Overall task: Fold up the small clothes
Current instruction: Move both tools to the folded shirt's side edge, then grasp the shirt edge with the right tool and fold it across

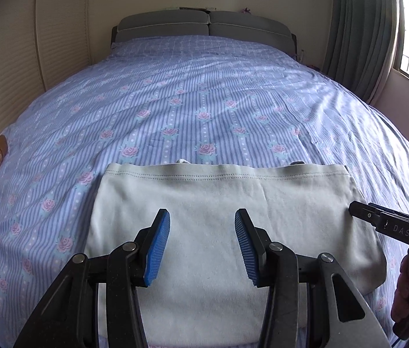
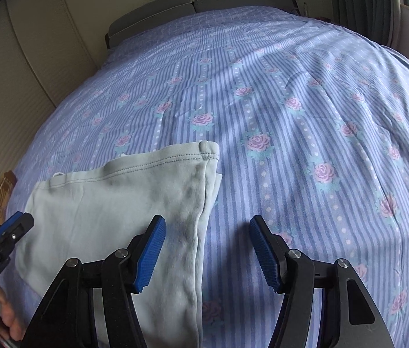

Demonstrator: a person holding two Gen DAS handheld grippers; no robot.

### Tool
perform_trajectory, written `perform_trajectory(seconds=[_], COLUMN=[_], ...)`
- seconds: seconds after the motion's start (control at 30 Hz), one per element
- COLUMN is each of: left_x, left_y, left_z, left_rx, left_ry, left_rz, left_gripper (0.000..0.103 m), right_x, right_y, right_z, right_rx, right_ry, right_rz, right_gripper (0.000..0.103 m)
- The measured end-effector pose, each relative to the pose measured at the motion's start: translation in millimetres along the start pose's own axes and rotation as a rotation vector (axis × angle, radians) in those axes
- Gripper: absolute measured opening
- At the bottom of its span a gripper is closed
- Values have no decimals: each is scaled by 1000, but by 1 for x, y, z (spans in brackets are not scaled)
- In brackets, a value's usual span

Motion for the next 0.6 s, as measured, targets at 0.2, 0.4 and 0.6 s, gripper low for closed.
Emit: perform_trajectory(seconds=[0.2, 0.4, 0.6], left_x=[-1, 2, 3], left_y=[0, 0, -3], left_z=[-3, -2, 3], left_rx=[2, 4, 16], left_ry=[-12, -13, -6], left_rz=[2, -1, 9], left_gripper=[46, 46, 46], right_x=[-9, -17, -23], right_y=[5, 11, 10], right_z=[1, -2, -4], right_rx=[-1, -51, -121], right_ry=[41, 110, 192], right_rz=[9, 34, 51], right_gripper=[57, 39, 15])
Point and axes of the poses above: each gripper's, at about its wrist camera, not at the fingertips, and x roughly against the way its jaws point, z to its left, y to its top, the point moved 7 cm from there along -x, roughly the way its jaws point, and after that the axes turned 13 degrees about y, right-handed, at the moved point
